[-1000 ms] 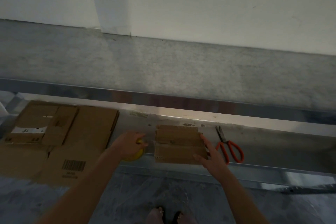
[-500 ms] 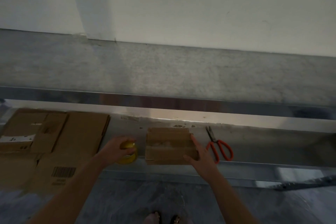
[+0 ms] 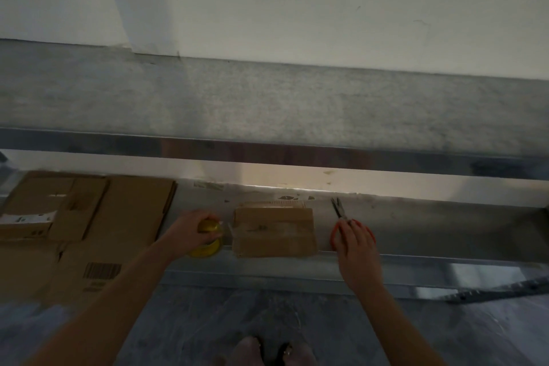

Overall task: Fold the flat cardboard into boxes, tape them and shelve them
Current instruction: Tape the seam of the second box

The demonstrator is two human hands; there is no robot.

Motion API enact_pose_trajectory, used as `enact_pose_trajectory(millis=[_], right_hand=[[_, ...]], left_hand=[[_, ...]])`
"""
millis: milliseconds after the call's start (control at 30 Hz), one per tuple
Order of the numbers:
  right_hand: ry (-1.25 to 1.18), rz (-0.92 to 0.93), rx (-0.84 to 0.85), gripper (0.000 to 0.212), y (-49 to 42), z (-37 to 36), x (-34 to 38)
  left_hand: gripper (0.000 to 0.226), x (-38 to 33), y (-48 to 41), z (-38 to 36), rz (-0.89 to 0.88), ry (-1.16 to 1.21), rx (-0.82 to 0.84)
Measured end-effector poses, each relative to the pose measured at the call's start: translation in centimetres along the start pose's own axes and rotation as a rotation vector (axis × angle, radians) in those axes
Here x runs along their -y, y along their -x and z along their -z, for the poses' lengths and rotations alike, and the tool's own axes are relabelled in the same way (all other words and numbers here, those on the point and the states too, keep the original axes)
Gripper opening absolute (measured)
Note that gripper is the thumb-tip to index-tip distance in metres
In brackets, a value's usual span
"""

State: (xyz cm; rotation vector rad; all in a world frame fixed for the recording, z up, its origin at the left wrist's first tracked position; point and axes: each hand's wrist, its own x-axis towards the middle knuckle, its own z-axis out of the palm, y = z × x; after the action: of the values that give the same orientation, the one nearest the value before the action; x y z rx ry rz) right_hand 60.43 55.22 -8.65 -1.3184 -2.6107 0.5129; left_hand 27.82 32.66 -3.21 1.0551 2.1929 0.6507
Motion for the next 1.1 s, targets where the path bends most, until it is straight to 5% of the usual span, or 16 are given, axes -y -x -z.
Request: enact_pose_trajectory(millis=[333, 433, 600, 800, 967, 1100], right_hand=[[0.148, -0.491, 0.201, 0.042, -3.5, 0.6, 0.7], [0.209, -0.505, 0.241, 0.046, -3.2, 0.8, 0.1], [-0.033, -0.455, 0.143, 0.031, 0.3, 1.7, -1.2], [-0.008, -0.318, -0.007, 0.036, 7.4, 4.2, 4.8], [-0.191, -0.253, 0.11, 0.048, 12.3, 2.1, 13.6], [-0.467, -0.383, 0.273, 0.052, 14.4, -1.8, 19.4]], left_hand=[[0.031, -0.5, 0.3, 0.3, -0.057, -0.137, -0.045], [0.031, -0.7, 0.6, 0.3, -0.064, -0.132, -0.057], [0.031, -0.9, 0.6, 0.7, -0.076, -0.15, -0.014], [0.029, -0.4, 0.6, 1.4, -0.101, -0.128, 0.015], [0.034, 0.2, 0.4, 2.7, -0.104, -0.152, 0.151], [0.037, 0.1, 0.3, 3.0, -0.129, -0.13, 0.152]])
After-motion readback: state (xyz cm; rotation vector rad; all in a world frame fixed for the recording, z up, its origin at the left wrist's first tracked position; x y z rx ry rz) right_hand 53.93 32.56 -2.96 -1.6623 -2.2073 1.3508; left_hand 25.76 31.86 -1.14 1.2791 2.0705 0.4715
